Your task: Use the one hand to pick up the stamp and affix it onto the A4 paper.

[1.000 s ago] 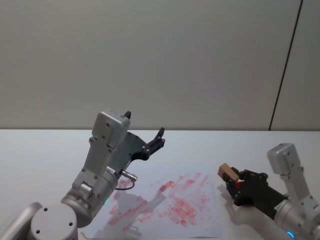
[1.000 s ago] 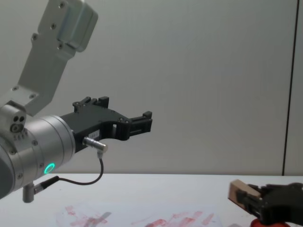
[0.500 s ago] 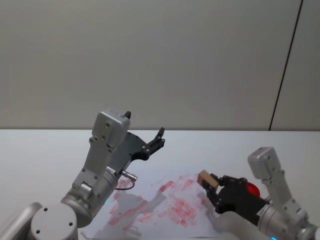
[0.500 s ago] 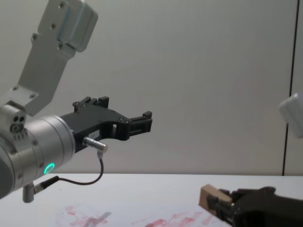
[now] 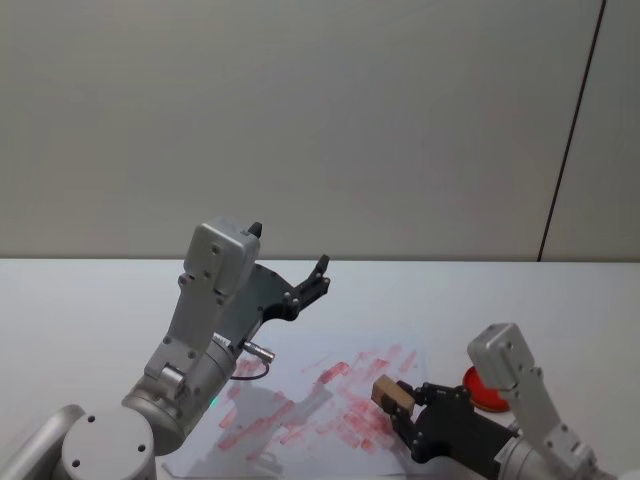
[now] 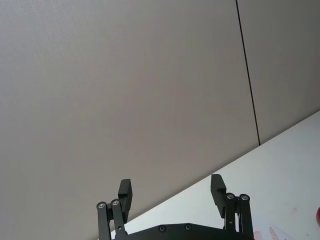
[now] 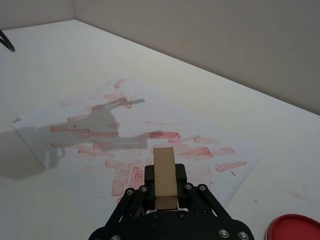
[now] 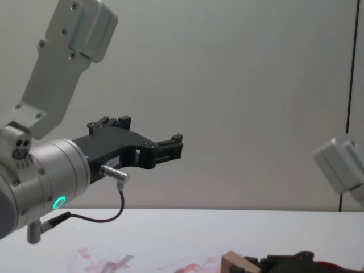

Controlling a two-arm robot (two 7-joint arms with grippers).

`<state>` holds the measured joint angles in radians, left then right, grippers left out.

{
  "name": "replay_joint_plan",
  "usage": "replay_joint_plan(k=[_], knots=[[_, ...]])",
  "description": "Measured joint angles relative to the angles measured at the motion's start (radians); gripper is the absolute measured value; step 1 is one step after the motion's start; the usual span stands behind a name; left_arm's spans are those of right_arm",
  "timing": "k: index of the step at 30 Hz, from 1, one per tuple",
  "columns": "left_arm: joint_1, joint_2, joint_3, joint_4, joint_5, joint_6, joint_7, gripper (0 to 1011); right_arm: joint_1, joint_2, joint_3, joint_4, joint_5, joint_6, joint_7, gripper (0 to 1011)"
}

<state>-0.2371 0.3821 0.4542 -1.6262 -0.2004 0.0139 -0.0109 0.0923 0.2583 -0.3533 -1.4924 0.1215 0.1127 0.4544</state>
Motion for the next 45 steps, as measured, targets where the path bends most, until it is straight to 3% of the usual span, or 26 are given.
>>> replay_joint_plan(k=[35, 45], knots=[[0.000, 0.000, 0.000, 0.000, 0.000, 0.000, 0.000, 1002, -0.006, 0.009, -0.020, 0.026, -0.046, 0.029, 0.031, 217], [0.000, 0.000, 0.000, 0.000, 0.000, 0.000, 0.000, 1003, -0.011, 0.011, -0.020, 0.021, -0.023, 0.018, 0.024, 216]])
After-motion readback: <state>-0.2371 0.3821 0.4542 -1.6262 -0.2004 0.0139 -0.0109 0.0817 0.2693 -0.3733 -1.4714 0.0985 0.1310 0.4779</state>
